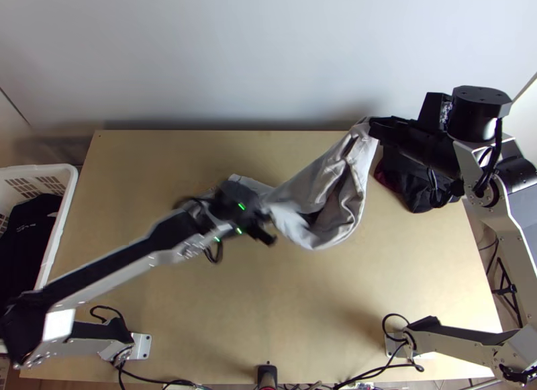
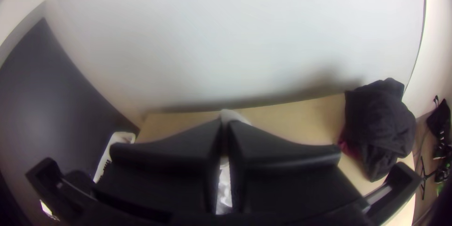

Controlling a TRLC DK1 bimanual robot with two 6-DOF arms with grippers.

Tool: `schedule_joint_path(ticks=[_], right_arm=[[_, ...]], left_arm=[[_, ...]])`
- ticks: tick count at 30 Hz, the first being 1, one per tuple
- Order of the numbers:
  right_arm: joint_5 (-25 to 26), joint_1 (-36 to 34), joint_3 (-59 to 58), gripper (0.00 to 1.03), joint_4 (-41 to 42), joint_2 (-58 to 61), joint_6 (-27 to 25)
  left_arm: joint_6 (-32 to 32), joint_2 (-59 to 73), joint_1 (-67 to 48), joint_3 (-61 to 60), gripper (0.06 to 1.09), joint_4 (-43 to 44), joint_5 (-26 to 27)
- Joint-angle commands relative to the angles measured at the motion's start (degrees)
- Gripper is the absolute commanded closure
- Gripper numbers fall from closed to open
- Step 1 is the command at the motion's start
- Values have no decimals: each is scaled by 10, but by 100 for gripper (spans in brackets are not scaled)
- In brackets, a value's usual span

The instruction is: Fold the t-shirt

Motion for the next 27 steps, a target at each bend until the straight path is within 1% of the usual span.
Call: schedule_joint_path(ticks=[1, 4, 7, 11, 15, 18, 19, 22, 27], right_arm=[[0, 1, -1, 100, 12, -2, 2], [1, 0, 9, 100, 18, -8, 0], [25, -16, 45, 100, 39, -12, -2], [42, -97, 174, 100, 48, 25, 13], [114, -138, 273, 100, 89, 51, 17], [155, -166, 311, 100, 119, 61, 18], [163, -167, 312, 100, 131, 60, 18], [165, -159, 304, 100, 136, 53, 20], [177, -94, 285, 100, 136, 46, -16]], left_arm=[[13, -68, 94, 107, 104, -76, 0], [19, -82, 132, 163, 104, -114, 0], [25, -93, 174, 219, 104, -133, 0], [17, -89, 259, 295, 104, -136, 0], [-29, -92, 365, 323, 104, -107, -3], [-43, -101, 421, 323, 104, -68, -30], [-48, -103, 438, 323, 104, -56, -35], [-45, -117, 458, 323, 104, -36, -46], [-44, -133, 444, 303, 104, -40, -46]])
